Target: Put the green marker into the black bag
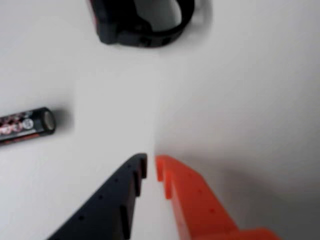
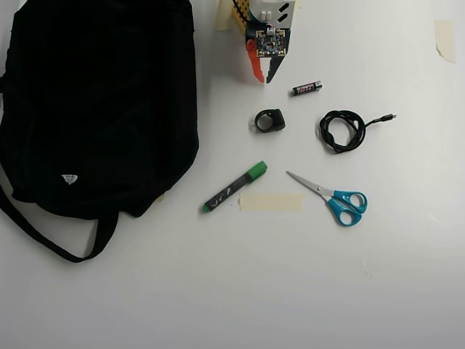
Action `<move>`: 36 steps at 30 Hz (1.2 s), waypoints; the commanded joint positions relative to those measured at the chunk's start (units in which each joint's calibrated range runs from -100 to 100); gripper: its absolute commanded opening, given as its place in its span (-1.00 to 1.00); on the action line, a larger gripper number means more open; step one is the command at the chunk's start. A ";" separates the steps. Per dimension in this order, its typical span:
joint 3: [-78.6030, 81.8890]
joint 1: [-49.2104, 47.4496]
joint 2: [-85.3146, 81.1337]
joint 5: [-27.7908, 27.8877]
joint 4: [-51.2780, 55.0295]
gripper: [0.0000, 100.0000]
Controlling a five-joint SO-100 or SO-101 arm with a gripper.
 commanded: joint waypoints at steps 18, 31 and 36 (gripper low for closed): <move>1.33 0.20 -0.42 0.17 0.26 -0.96; -2.54 0.13 -0.17 0.32 0.52 -0.96; -5.95 0.65 0.00 0.32 0.26 -0.96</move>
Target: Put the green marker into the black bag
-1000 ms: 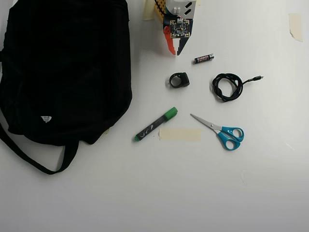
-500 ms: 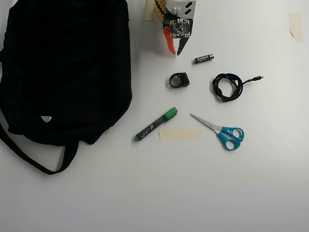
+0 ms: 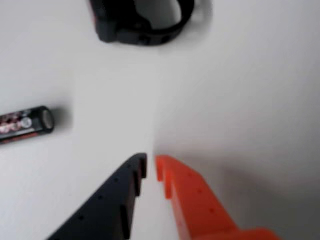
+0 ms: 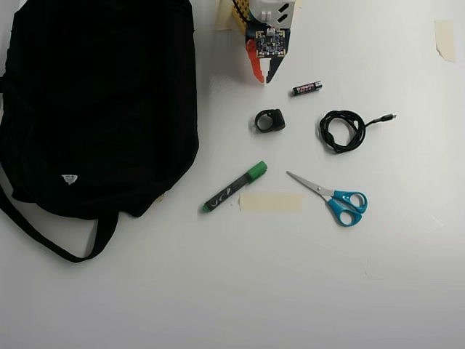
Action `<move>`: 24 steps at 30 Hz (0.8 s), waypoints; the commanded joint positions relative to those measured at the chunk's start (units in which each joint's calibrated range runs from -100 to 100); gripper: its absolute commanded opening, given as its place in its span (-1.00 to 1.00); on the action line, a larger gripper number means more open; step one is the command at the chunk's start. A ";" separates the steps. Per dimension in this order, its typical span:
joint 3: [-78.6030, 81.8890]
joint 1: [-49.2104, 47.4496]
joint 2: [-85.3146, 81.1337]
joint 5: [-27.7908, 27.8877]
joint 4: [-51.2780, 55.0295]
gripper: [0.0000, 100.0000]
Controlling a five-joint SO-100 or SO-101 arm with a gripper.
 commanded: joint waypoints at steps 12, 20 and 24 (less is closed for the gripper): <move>-17.21 -0.31 16.27 0.17 -5.94 -0.96; -30.14 -1.29 29.46 0.28 -14.04 -0.96; -37.42 -5.03 37.92 0.17 -14.81 -0.96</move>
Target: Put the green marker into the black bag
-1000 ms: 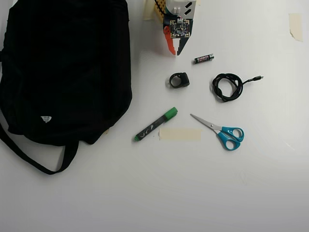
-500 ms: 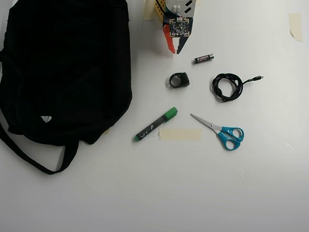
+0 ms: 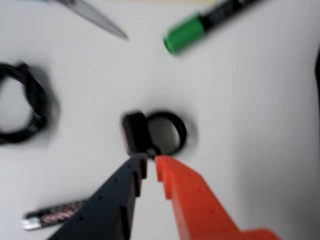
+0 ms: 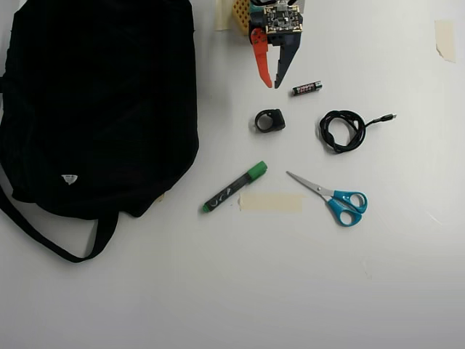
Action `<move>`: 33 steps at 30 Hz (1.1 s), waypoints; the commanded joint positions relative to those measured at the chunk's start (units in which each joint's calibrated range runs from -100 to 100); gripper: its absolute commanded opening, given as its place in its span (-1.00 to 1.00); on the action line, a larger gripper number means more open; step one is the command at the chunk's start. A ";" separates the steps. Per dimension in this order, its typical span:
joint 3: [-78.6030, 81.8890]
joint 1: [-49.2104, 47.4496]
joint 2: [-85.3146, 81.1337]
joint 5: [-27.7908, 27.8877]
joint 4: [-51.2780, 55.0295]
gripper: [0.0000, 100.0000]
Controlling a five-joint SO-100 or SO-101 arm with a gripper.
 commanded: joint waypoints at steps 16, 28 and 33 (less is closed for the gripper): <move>-25.72 -3.50 31.11 0.23 -6.76 -0.96; -26.35 2.85 42.06 -0.19 -14.94 -0.96; -26.35 3.60 42.31 -0.19 -16.75 -0.96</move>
